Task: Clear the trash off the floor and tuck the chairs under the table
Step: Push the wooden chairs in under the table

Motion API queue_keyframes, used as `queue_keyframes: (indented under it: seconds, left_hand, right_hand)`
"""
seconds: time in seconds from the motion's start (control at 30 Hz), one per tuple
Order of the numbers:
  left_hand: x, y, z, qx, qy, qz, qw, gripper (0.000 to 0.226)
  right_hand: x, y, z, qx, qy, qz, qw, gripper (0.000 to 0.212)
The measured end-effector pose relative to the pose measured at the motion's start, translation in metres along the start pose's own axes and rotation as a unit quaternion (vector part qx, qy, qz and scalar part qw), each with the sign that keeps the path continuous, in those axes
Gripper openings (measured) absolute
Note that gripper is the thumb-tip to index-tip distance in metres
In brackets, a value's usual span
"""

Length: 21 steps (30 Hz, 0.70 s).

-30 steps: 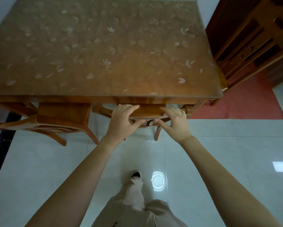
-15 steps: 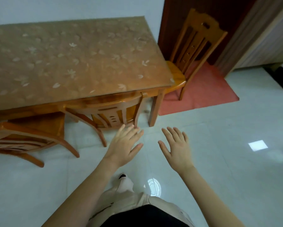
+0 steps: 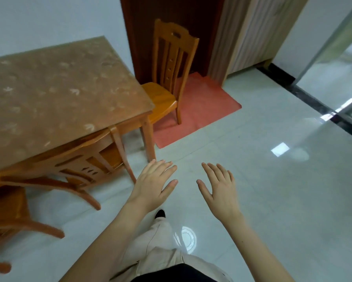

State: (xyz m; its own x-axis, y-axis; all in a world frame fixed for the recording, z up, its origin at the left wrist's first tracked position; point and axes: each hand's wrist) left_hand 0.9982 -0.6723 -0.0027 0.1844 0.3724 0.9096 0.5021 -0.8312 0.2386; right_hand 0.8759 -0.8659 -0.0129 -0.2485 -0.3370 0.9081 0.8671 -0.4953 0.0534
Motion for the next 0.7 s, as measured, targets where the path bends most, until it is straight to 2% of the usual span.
queue_keyframes:
  seconds: [0.1, 0.27, 0.7]
  left_hand:
    - [-0.012, 0.037, 0.004, -0.015, -0.008, 0.013, 1.0, 0.049]
    - [-0.034, 0.115, 0.029, -0.052, -0.02, 0.033, 0.998, 0.048]
    - [-0.035, 0.402, 0.117, -0.111, -0.044, 0.008, 0.993, 0.045]
  right_hand:
    - [0.008, 0.023, -0.019, -0.023, 0.002, -0.033, 0.999, 0.057]
    - [0.009, 0.084, -0.049, -0.059, -0.011, -0.025, 0.998, 0.059]
    - [0.057, 0.349, -0.087, -0.113, -0.004, -0.099, 0.989, 0.059]
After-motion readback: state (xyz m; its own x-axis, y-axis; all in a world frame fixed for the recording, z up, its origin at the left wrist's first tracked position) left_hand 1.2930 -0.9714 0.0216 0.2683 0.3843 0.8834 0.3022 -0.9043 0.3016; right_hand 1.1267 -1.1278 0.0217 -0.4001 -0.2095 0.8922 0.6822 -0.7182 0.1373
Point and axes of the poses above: each hand's wrist, its own y-axis towards the middle knuckle, its own x-axis out of the back of the hand, z = x × y, and after that the axes turned 8 degrees about -x, right-handed
